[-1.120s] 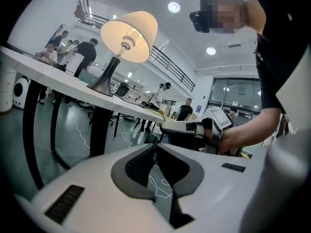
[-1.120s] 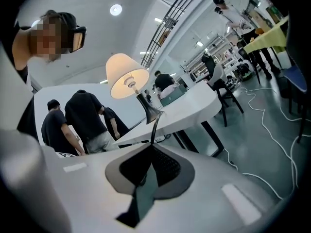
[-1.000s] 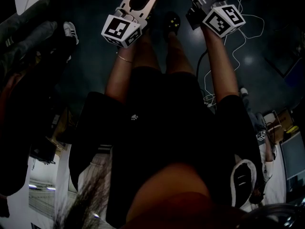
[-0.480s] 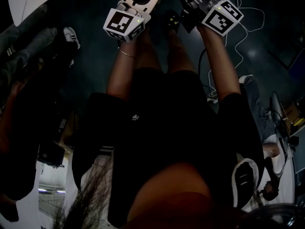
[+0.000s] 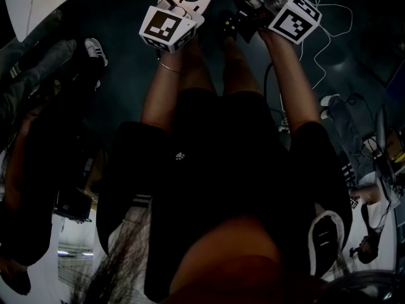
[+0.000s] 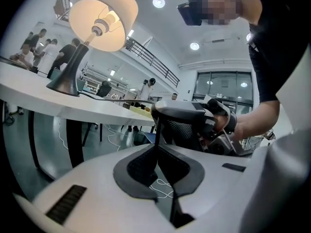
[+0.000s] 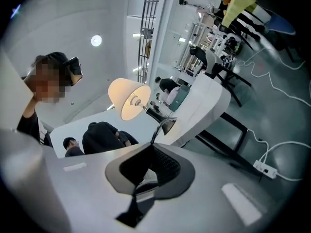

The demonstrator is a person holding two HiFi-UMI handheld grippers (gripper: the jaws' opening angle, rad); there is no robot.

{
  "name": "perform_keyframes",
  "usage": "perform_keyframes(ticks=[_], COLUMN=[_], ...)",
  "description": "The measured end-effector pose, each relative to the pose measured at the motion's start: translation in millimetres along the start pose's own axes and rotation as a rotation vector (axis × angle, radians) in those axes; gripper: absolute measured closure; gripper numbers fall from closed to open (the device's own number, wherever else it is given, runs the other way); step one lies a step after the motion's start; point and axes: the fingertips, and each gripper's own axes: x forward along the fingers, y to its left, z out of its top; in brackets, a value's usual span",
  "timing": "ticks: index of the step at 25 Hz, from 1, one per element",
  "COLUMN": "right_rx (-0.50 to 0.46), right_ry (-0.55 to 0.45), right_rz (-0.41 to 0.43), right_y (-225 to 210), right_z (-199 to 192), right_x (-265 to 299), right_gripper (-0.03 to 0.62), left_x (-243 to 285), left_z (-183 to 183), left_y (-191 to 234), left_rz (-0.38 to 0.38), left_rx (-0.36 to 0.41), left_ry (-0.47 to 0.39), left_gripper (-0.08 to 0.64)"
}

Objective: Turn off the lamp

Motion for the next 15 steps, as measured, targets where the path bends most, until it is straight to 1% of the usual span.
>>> perform_keyframes(ticks=[2,4,5,7,9,12,15], right_rx=[-0.055,-0.112,-0.137,-0.169,-0.175,-0.175,-0.178], right_ry=[0.006,0.006,0.004,-0.005,-0.032,-0.09,-0.097], right_rz=[-0.007,-0.016,-0.022,-0.034,-0.057,-0.124,-0.163], right_y=[-3.4,-4.1,-4.1,-4.8,-7.7,-18.2,-26.6], right_z=[-0.2,-0.4,-0.1,1.1,5.0,13.1,9.2], right_x=[-6.9,-12.9,-14.9,-19.1,-27.0,-43.5,-51.5], right_gripper=[0.583,0.582,0.57,0.565,0.551,0.549,0.549], left_x=[5.1,6.1,5.7,5.7,5.8,1.9,-2.9], left_z=[-5.0,-6.4,-5.9,-4.6,-3.9,0.2,12.0], left_y=[-7.7,-13.2,-14.7,-17.2,-19.0,-17.0,-14.9], left_rz=[-0.008,-0.02,-0.025,-0.036,-0.036,-0.023,-0.024], left_rx=[0.004,-0.001,-0.004,-0.01,-0.024,-0.054,-0.064], left_ry=[0.008,-0.002,-0.006,-0.008,-0.014,-0.034,-0.045], left_gripper=[0.54,0.541,0.541,0.541,0.541,0.541,0.541])
